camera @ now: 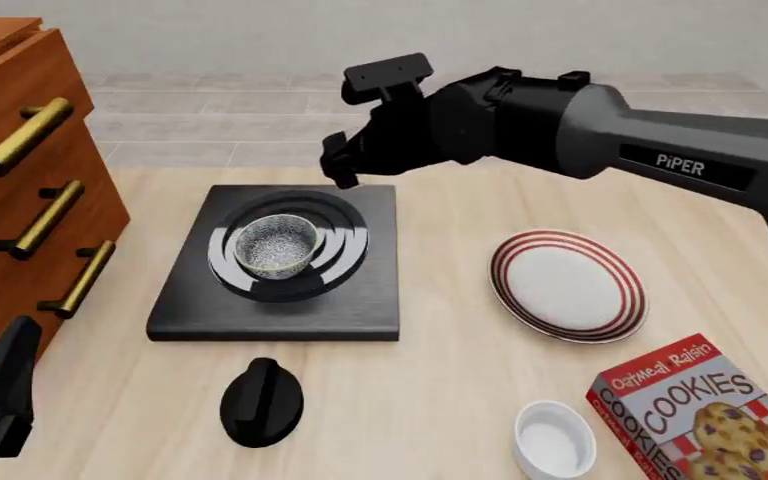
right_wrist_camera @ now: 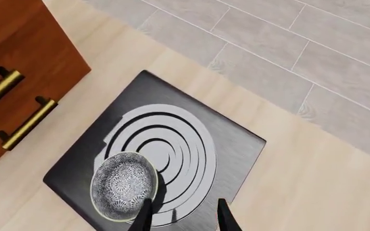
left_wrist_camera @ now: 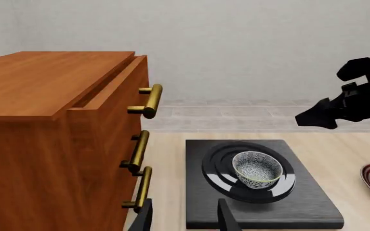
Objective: Pick the akita bowl on the stove and place it on the plate.
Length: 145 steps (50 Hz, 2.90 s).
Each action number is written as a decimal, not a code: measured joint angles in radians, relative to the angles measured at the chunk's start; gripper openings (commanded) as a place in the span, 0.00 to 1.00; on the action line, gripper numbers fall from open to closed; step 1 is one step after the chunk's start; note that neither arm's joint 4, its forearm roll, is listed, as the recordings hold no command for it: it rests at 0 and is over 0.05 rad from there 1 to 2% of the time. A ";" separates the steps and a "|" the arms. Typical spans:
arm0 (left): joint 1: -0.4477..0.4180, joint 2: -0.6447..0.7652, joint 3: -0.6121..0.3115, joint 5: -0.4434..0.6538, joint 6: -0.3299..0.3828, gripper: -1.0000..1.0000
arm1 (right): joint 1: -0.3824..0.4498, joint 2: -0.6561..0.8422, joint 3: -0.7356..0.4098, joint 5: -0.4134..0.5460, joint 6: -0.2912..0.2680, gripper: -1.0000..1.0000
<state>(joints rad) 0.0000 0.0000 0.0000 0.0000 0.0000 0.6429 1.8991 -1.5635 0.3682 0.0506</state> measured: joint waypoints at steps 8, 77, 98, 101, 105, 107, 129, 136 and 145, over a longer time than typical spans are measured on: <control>0.000 0.000 0.000 0.000 0.000 1.00 | 0.008 0.037 -0.035 0.009 0.002 1.00; 0.000 0.000 0.000 0.000 0.000 1.00 | 0.054 0.241 -0.128 -0.033 0.047 1.00; 0.000 0.000 0.000 0.000 0.000 1.00 | 0.056 0.285 -0.126 -0.060 0.063 1.00; 0.000 0.000 0.000 0.000 0.000 1.00 | 0.055 0.292 -0.127 -0.062 0.065 1.00; 0.000 0.000 0.000 0.000 0.000 1.00 | 0.055 0.299 -0.128 -0.066 0.068 1.00; 0.000 0.000 0.000 0.000 0.000 1.00 | 0.054 0.303 -0.128 -0.068 0.069 1.00; 0.000 0.000 0.000 0.000 0.000 1.00 | 0.049 0.331 -0.130 -0.087 0.082 1.00; 0.000 0.000 0.000 0.000 0.000 1.00 | 0.044 0.349 -0.138 -0.089 0.083 1.00; 0.000 0.000 0.000 0.000 0.000 1.00 | 0.047 0.357 -0.140 -0.098 0.086 0.00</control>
<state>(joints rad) 0.0000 0.0000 0.0000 0.0000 0.0000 0.6894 2.2562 -1.7035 0.2705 0.1363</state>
